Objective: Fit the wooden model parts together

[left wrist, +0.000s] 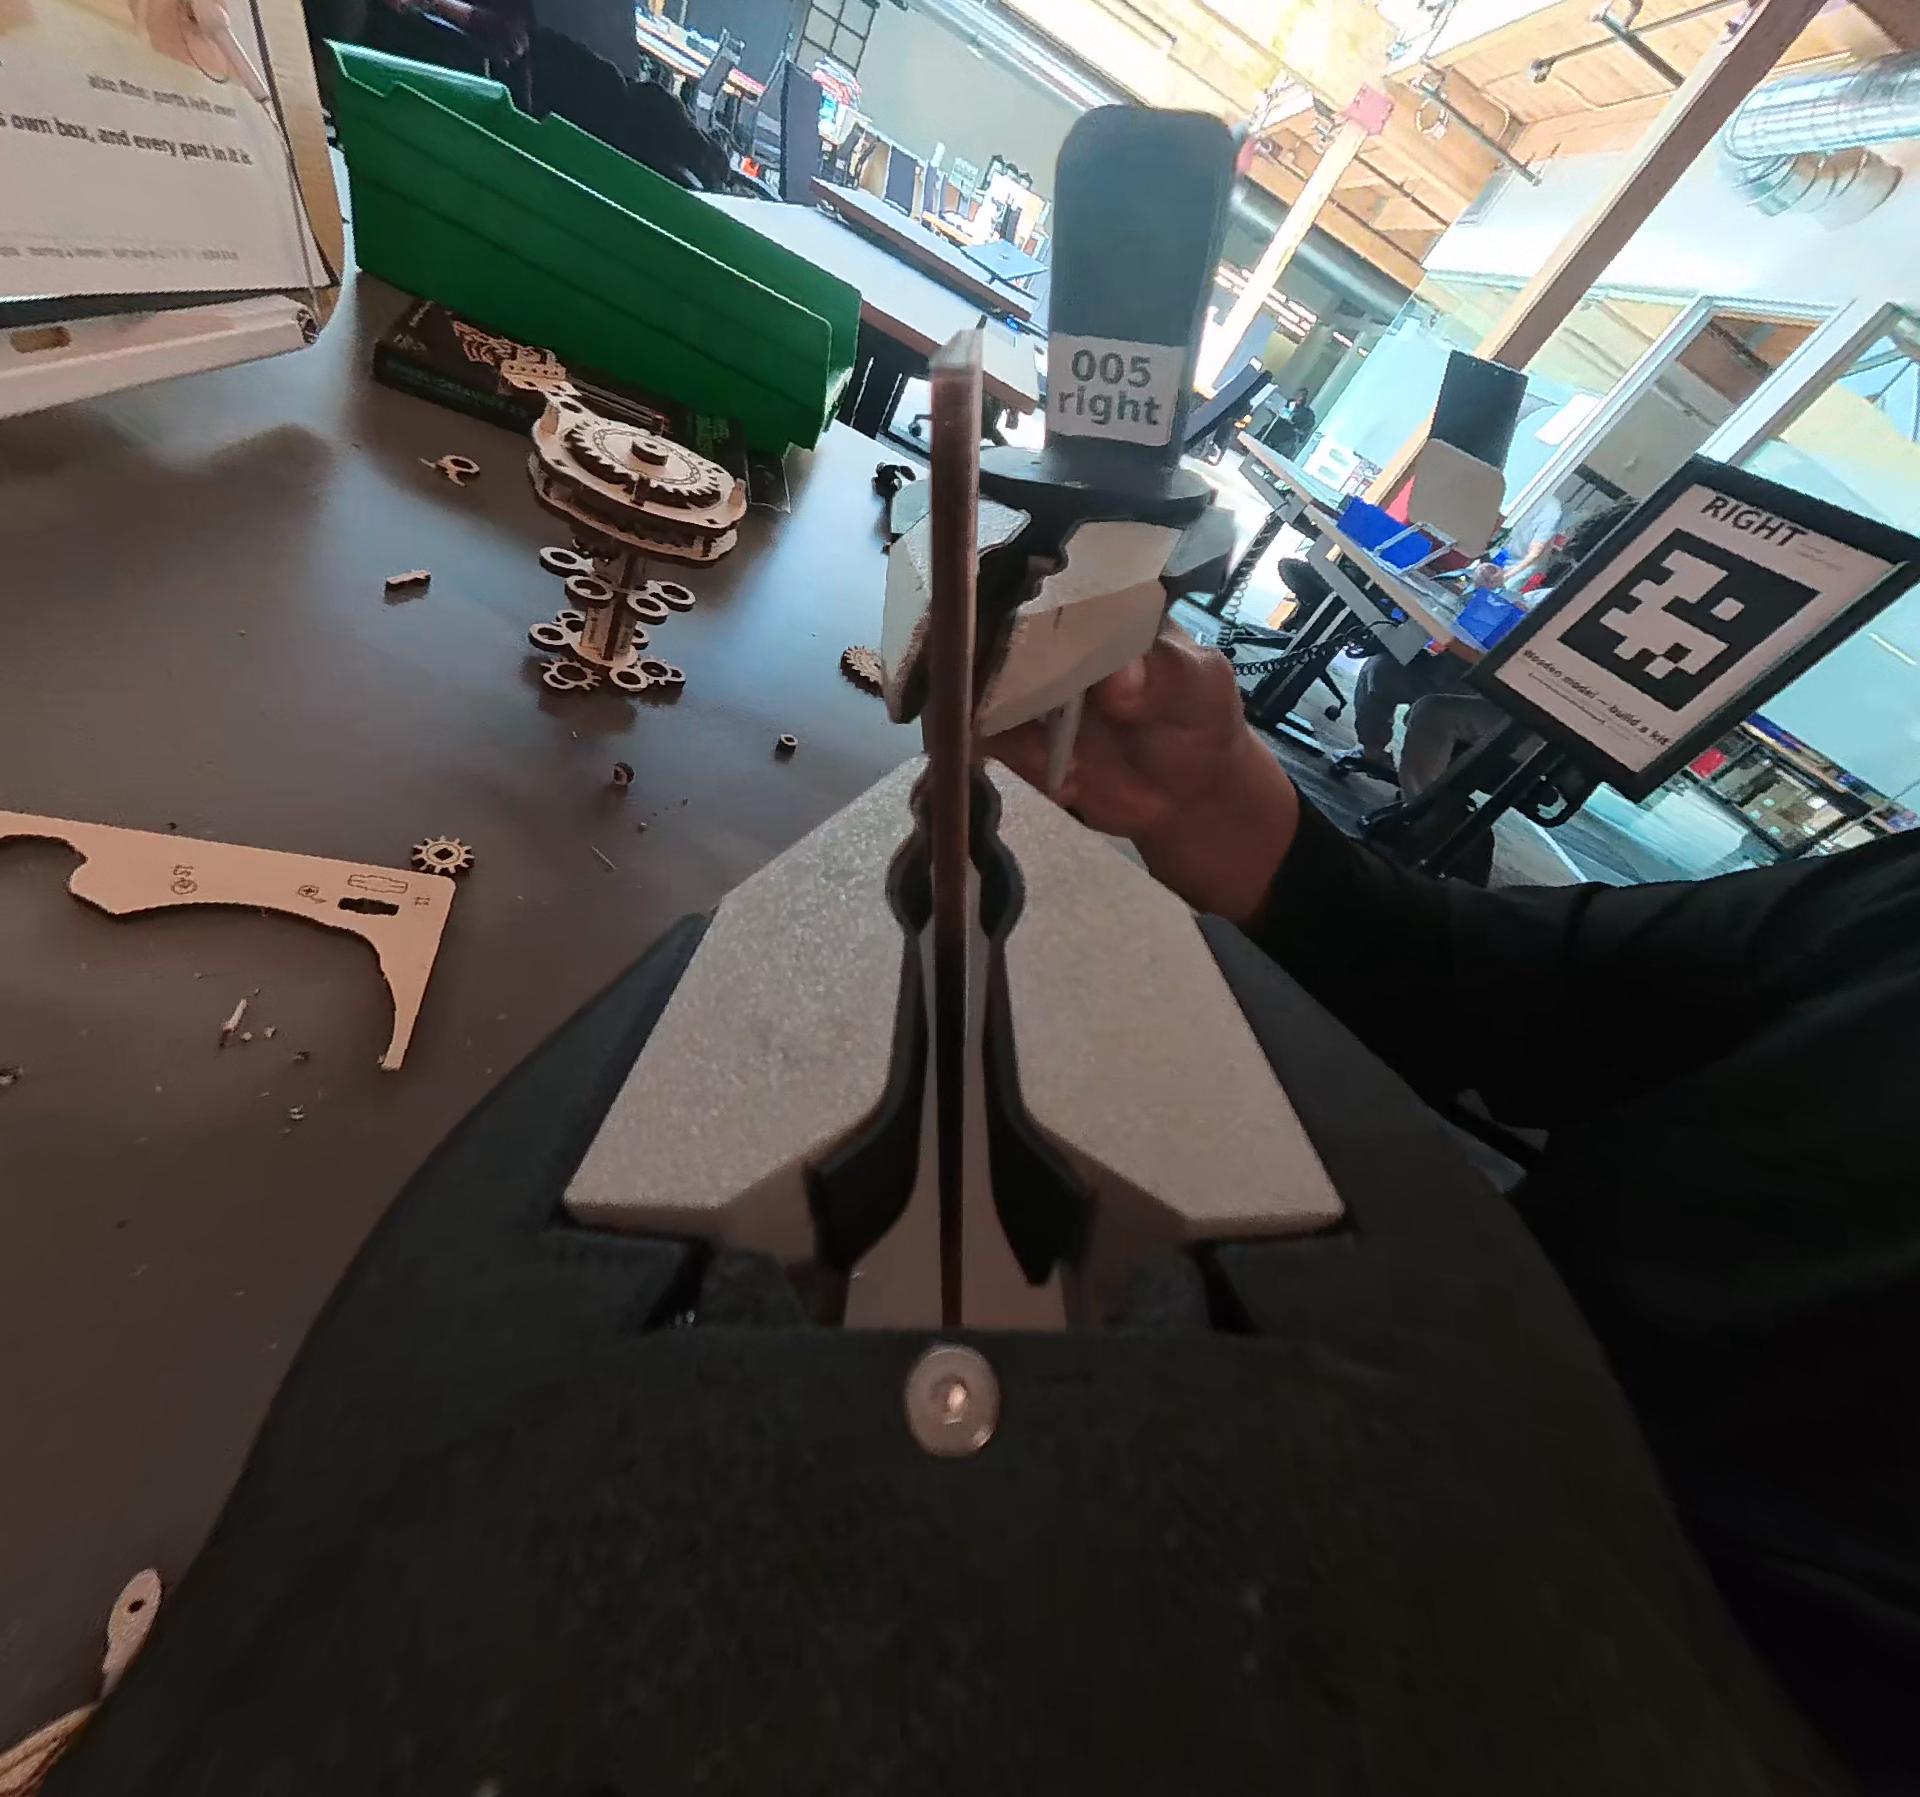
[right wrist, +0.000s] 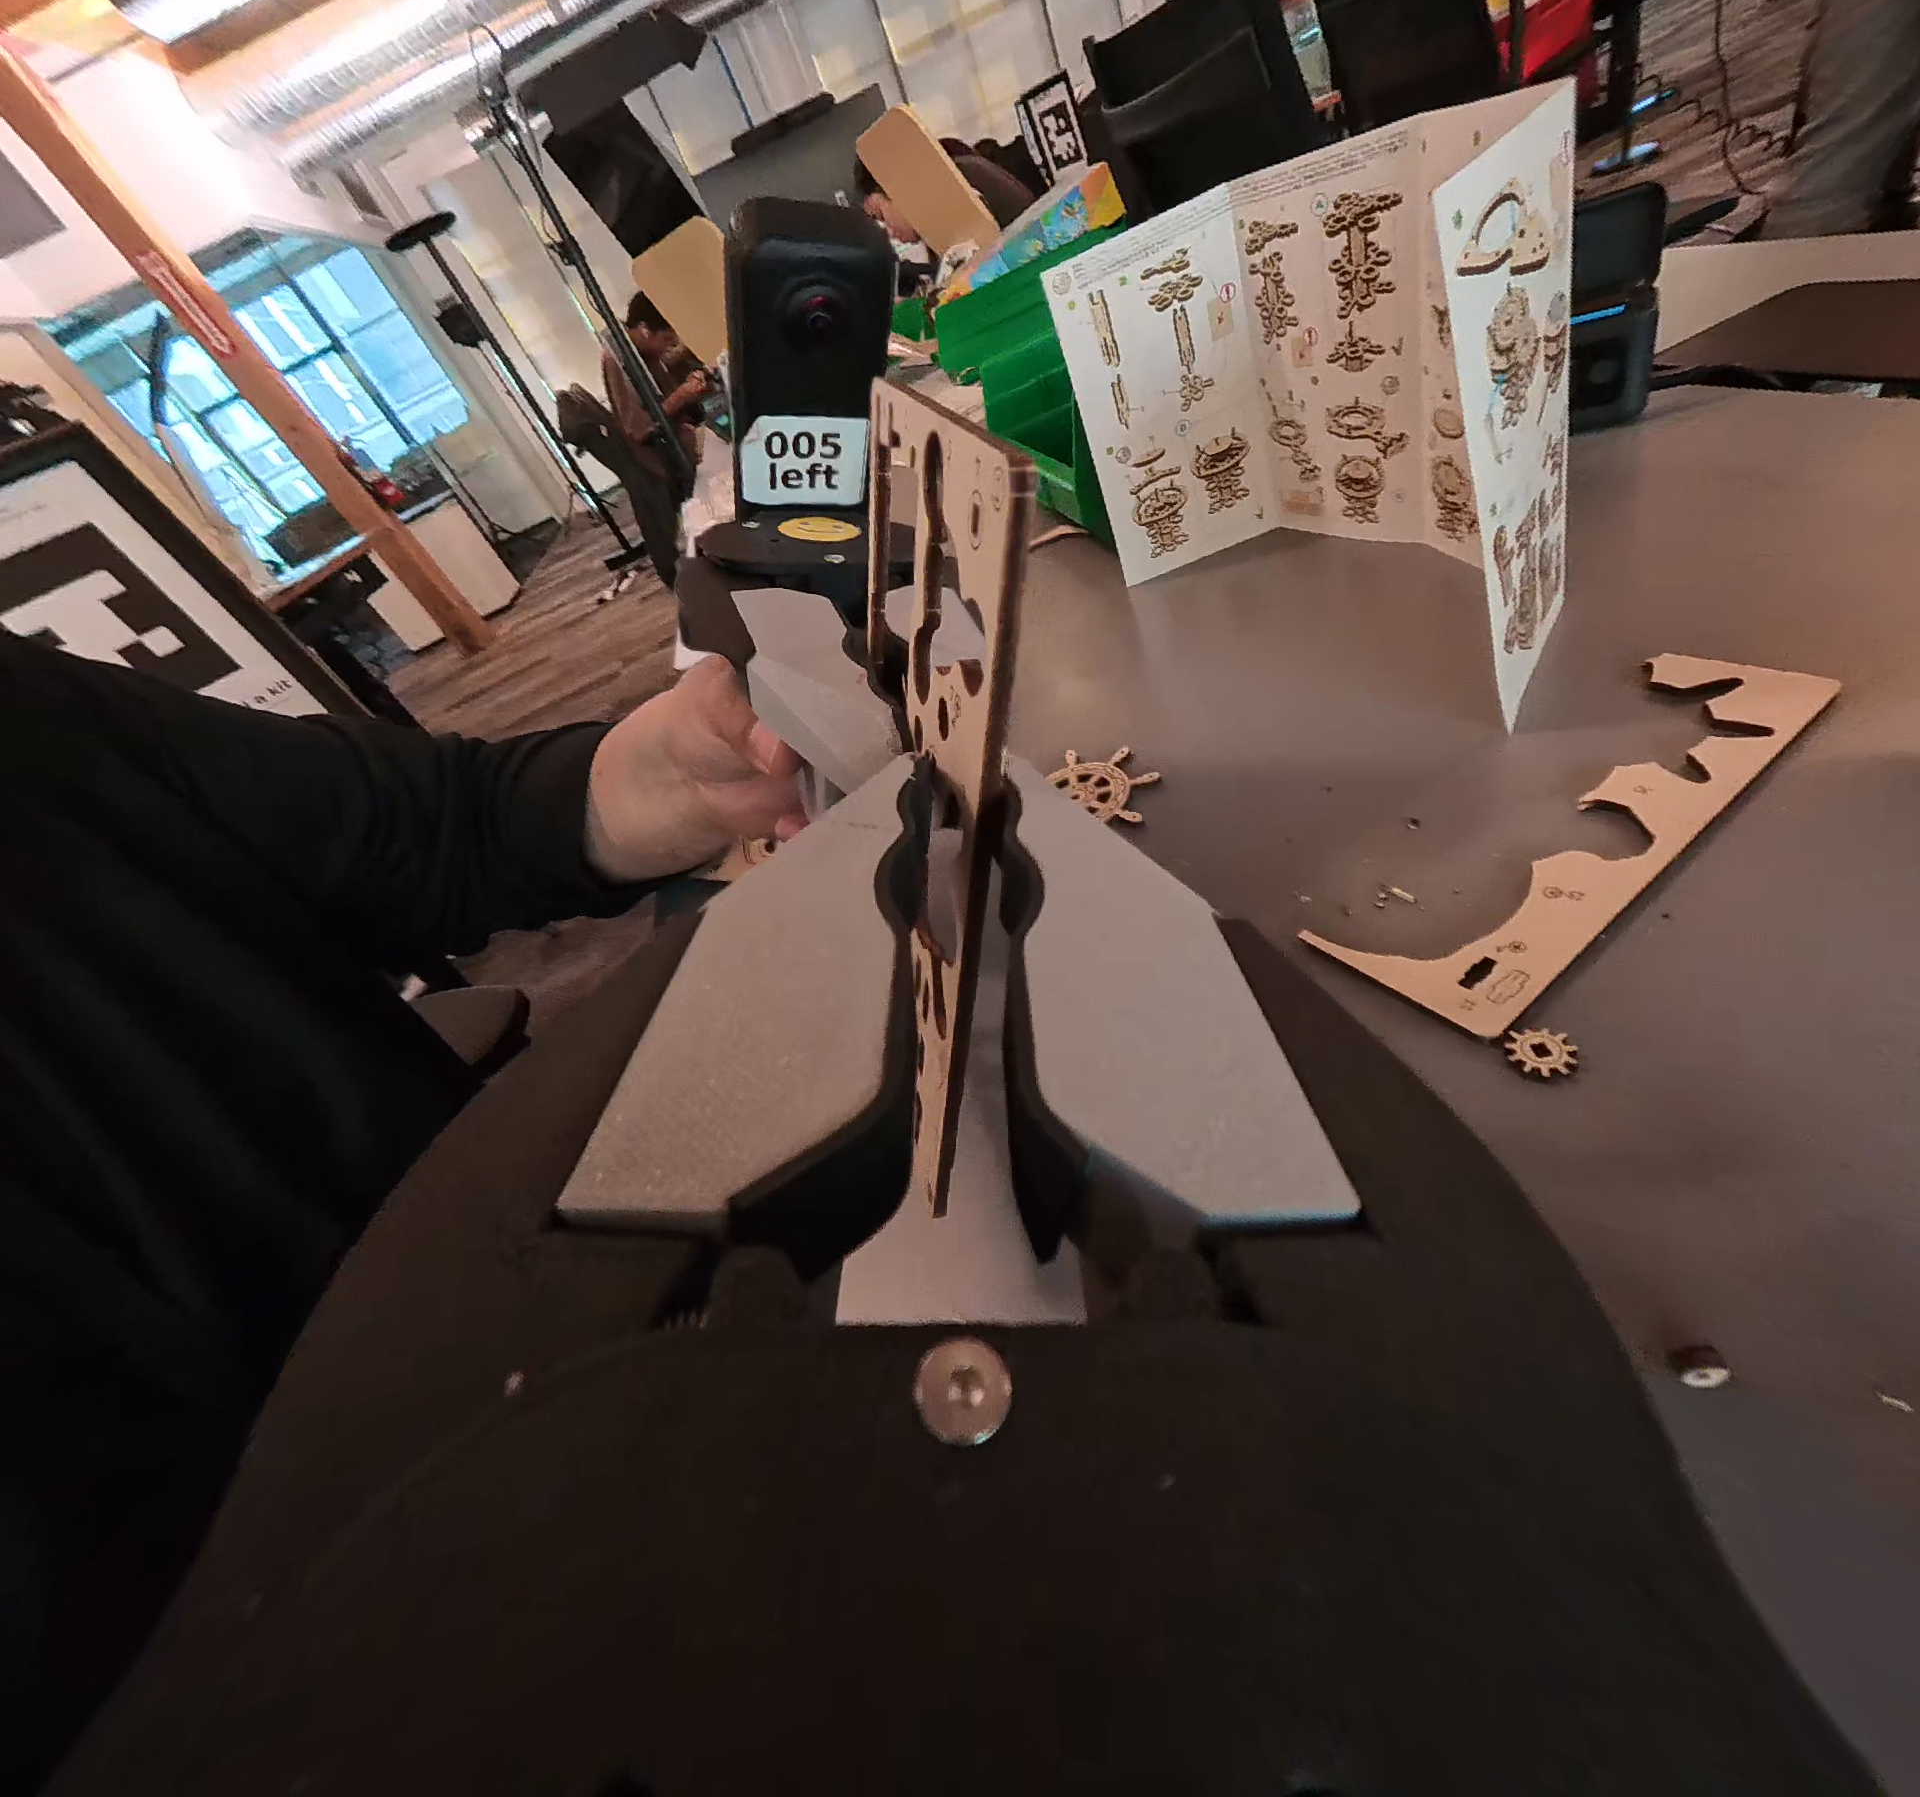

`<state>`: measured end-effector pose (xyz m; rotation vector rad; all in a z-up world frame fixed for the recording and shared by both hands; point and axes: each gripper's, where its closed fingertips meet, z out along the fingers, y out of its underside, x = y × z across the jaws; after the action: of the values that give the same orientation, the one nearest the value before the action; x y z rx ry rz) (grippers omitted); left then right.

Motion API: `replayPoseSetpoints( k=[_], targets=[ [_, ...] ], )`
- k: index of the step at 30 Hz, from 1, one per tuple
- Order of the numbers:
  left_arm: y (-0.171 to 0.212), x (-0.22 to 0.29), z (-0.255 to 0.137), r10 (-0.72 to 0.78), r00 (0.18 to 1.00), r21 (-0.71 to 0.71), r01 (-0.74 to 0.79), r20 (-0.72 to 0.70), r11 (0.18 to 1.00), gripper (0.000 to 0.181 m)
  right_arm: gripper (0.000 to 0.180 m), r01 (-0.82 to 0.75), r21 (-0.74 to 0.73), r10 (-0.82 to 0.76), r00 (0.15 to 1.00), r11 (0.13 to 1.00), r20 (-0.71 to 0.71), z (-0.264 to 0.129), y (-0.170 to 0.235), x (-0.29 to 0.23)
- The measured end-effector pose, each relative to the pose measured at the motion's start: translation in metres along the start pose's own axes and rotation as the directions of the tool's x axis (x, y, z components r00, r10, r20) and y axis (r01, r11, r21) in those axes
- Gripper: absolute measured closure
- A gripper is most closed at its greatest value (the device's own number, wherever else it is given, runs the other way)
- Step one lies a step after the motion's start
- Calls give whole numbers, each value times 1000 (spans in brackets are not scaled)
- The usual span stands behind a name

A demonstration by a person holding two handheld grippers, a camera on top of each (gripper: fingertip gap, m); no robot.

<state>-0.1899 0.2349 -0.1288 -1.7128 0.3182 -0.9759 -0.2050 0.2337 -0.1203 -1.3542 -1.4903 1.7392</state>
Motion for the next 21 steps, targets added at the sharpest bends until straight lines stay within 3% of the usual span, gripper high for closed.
replayPoseSetpoints(
  k=[9,15,21],
  targets=[
    [-1,0,2,-15,1000,20,15,-1,1000,180,176,-100,42,97,992,994,85,-2,-2,-1],
    [1,-9,2,14,997,18,-16,73,1000,180,170,-42,18,43,999,999,-17,-2,1,11],
    [4,-8,3,59,994,-8,-59,96,998,180,171,-47,12,47,999,999,0,-3,3,10]
  ],
)
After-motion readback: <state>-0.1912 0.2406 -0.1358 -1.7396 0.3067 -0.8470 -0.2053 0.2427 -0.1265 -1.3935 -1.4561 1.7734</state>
